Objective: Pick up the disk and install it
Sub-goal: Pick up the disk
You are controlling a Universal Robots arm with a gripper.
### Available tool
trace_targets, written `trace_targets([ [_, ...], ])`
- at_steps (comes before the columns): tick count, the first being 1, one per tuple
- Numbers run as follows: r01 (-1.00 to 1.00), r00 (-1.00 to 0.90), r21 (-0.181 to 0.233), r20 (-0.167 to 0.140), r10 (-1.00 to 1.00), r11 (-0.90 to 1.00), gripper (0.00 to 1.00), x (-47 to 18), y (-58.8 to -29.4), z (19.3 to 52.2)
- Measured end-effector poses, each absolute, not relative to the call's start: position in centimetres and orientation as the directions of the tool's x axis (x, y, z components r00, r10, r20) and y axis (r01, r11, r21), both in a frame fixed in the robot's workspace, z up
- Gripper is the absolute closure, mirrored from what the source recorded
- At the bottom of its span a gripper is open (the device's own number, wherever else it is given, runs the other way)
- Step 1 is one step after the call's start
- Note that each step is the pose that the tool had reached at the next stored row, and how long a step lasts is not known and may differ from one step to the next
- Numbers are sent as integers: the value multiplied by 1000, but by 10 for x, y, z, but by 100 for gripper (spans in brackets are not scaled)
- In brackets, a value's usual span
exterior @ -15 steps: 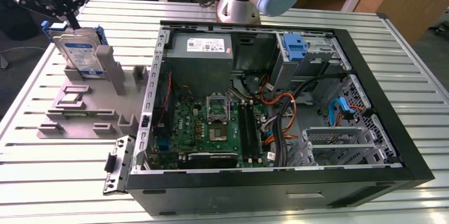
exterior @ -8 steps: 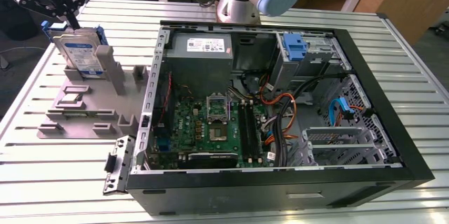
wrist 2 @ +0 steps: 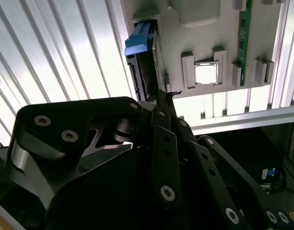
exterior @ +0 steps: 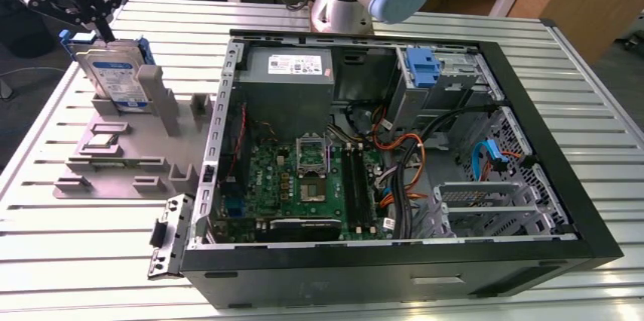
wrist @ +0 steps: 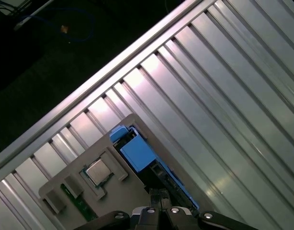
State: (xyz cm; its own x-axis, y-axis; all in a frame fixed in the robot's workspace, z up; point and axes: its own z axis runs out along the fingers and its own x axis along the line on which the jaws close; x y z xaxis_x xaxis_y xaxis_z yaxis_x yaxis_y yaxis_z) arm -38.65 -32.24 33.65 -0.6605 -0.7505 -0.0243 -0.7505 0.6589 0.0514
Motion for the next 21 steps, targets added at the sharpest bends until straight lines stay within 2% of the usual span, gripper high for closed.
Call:
trace_targets([
  [21,-784,-620,51,-24,-784,619,89,-386,-322,337],
])
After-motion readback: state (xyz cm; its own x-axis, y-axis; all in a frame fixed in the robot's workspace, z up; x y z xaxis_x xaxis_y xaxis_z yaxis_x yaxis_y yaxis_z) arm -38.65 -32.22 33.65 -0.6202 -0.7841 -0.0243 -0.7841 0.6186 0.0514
